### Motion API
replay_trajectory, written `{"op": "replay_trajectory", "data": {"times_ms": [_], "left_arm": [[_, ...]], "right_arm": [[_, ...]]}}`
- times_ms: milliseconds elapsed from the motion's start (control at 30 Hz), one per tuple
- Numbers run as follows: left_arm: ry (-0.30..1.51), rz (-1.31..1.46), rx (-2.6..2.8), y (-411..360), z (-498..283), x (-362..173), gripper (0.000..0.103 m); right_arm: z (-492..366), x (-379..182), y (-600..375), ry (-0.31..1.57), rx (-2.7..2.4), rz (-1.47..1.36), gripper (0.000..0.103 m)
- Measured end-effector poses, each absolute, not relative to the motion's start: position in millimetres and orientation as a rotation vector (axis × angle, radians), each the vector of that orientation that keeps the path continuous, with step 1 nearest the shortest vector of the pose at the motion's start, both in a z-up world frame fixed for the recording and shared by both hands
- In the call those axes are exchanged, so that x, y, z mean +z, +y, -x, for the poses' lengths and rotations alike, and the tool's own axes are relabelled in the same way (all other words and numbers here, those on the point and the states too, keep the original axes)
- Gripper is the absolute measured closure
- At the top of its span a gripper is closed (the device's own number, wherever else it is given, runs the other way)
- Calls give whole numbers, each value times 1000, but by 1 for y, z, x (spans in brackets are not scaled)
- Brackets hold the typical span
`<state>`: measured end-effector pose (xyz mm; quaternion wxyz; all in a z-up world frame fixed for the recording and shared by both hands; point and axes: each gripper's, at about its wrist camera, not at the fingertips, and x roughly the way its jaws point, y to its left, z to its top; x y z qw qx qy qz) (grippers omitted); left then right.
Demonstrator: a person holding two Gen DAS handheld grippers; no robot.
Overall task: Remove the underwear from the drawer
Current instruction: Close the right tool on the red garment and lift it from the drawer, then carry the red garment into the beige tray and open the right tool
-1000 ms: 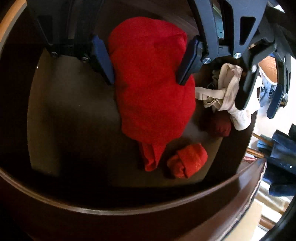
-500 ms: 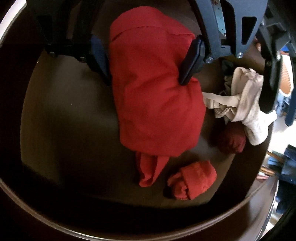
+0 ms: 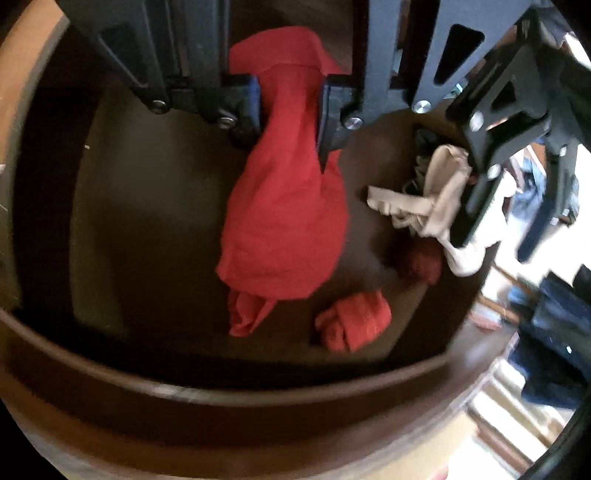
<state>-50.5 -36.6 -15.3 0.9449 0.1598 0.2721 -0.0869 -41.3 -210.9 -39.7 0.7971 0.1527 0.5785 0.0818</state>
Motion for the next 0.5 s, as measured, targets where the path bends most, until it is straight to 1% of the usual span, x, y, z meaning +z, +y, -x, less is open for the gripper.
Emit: {"op": "replay_trajectory", "data": {"times_ms": [300, 500], "left_arm": [[552, -343, -156, -38, 51, -16, 6], [553, -341, -149, -39, 50, -16, 6]], "right_arm": [[94, 19, -269, 963, 156, -555, 80], [116, 76, -297, 808, 205, -639, 80]]}}
